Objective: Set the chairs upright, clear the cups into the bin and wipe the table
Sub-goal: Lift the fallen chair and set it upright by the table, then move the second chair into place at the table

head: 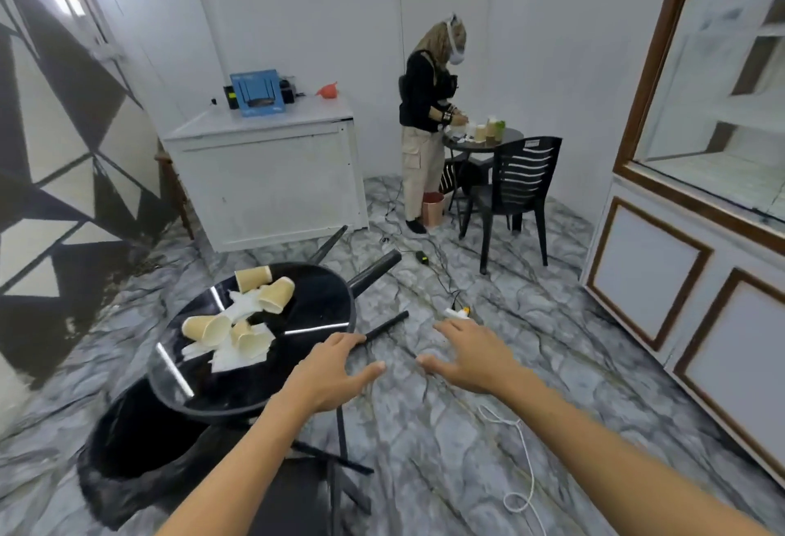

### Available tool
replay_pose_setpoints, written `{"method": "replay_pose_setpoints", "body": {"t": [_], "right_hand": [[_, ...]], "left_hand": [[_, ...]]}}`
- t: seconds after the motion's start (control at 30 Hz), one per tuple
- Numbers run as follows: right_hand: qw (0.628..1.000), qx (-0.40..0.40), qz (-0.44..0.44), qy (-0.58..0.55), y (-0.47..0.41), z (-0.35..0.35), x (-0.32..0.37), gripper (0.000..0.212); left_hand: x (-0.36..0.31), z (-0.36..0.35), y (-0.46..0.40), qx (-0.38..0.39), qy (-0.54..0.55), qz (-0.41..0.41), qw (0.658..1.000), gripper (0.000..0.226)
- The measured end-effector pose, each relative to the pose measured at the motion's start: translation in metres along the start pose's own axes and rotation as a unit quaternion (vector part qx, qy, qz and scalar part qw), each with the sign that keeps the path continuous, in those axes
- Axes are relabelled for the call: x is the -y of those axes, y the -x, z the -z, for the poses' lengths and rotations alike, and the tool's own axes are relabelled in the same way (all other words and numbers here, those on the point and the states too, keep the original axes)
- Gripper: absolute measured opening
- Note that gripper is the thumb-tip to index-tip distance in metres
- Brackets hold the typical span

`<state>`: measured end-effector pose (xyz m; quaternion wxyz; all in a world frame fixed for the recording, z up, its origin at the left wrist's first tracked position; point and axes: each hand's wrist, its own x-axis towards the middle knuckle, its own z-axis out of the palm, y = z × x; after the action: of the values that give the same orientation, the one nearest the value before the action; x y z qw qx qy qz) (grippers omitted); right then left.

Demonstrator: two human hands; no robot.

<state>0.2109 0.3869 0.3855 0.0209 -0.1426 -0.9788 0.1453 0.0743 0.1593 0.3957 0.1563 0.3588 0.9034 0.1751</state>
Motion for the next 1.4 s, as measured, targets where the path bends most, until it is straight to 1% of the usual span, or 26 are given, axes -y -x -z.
{"method": "replay_pose_setpoints", "body": {"t": [0.07,0.13,0.17,0.23,0.3,0.37,0.47,0.57,0.8,0.97,1.1,1.23,1.33,1.4], "right_hand": [[1.000,-0.009,-0.002,0.002,-0.017,0.011,-0.020,0.093],[1.000,-0.013,-0.001,0.007,-0.035,0.017,-0.036,0.093],[1.000,-0.014,0.000,0.013,-0.047,0.020,-0.043,0.094],[1.000,-0.012,0.001,0.027,-0.073,0.023,-0.057,0.098],[0.999,-0.006,0.004,0.035,-0.099,0.024,-0.069,0.088],[0.999,-0.009,0.009,0.042,-0.129,0.023,-0.079,0.082],[0.998,-0.004,0.014,0.053,-0.181,0.028,-0.091,0.081],[0.998,-0.002,0.014,0.057,-0.238,0.036,-0.099,0.078],[0.998,-0.011,0.013,0.065,-0.361,0.059,-0.115,0.078],[0.998,-0.002,0.016,0.055,-0.439,0.061,-0.134,0.076],[0.998,0.006,0.026,0.054,-0.515,0.065,-0.164,0.076],[0.998,0.001,0.035,0.056,-0.599,0.074,-0.204,0.078],[0.998,0.012,0.038,0.055,-0.658,0.082,-0.229,0.078],[0.997,0.015,0.042,0.057,-0.696,0.087,-0.245,0.077]], "left_hand": [[-0.015,0.002,-0.025,-0.010,0.003,-0.001,1.000,0.107],[-0.026,0.003,-0.046,-0.017,0.004,-0.002,1.000,0.111],[-0.031,0.004,-0.058,-0.018,0.004,-0.003,1.000,0.110],[-0.037,0.006,-0.085,-0.017,0.006,-0.003,1.000,0.099],[-0.038,0.009,-0.112,-0.021,0.004,-0.002,1.000,0.089],[-0.037,0.013,-0.141,-0.024,0.002,0.001,1.000,0.086],[-0.030,0.025,-0.190,-0.039,-0.005,0.003,0.999,0.082],[-0.018,0.043,-0.243,-0.057,0.007,-0.001,0.998,0.084],[0.009,0.088,-0.358,-0.053,0.021,0.004,0.998,0.086],[0.024,0.100,-0.429,-0.048,0.027,0.010,0.998,0.084],[0.032,0.108,-0.500,-0.038,0.018,0.021,0.999,0.080],[0.037,0.119,-0.585,-0.037,0.009,0.036,0.999,0.084],[0.033,0.132,-0.646,-0.028,0.000,0.049,0.998,0.089],[0.029,0.141,-0.684,-0.028,0.003,0.054,0.998,0.086]]}}
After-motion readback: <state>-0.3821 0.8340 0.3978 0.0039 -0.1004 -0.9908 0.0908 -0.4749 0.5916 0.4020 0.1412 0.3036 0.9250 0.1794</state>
